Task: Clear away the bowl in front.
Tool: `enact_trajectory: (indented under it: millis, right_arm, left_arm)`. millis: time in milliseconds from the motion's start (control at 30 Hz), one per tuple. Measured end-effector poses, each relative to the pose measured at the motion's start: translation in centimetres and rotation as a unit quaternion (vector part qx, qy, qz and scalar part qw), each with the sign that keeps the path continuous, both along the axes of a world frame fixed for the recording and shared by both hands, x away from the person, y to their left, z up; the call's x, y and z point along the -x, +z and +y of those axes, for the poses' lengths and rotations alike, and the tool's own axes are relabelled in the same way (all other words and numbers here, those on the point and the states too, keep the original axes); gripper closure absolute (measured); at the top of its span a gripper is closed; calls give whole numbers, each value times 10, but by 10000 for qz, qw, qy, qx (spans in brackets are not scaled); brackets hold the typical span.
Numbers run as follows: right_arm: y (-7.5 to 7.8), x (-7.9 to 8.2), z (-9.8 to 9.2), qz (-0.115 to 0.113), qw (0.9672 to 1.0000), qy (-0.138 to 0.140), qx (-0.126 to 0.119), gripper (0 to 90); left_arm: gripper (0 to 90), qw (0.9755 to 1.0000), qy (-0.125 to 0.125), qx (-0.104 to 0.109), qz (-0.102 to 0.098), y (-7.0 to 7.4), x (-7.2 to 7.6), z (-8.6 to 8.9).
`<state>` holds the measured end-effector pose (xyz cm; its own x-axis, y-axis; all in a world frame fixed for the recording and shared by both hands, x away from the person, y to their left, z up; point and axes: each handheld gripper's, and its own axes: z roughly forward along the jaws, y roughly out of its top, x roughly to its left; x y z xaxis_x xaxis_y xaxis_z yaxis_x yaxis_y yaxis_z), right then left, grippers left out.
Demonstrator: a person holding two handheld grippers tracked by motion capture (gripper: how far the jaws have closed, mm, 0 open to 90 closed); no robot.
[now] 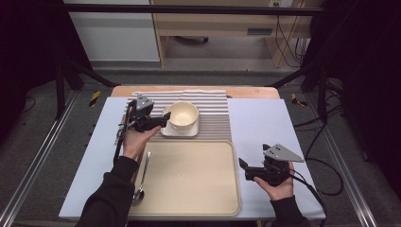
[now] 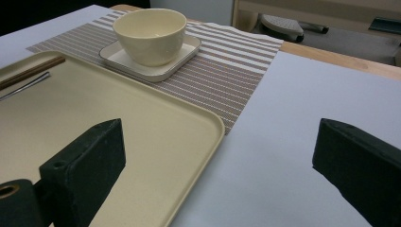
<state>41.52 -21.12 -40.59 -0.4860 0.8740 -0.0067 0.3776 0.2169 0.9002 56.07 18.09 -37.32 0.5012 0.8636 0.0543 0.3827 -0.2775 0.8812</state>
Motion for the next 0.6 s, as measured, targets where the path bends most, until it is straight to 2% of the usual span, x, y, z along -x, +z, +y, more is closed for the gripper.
enact_trajectory:
  millis: [200, 600]
  right_arm:
    - [0, 0, 0, 2, 10000, 8, -11, 37]
    - [0, -1, 0, -13, 10000, 14, 16, 37]
  left_arm:
    - [241, 9999, -2, -99, 43, -7, -11, -7]
    - [282, 9994, 152, -258, 141, -25, -40, -15]
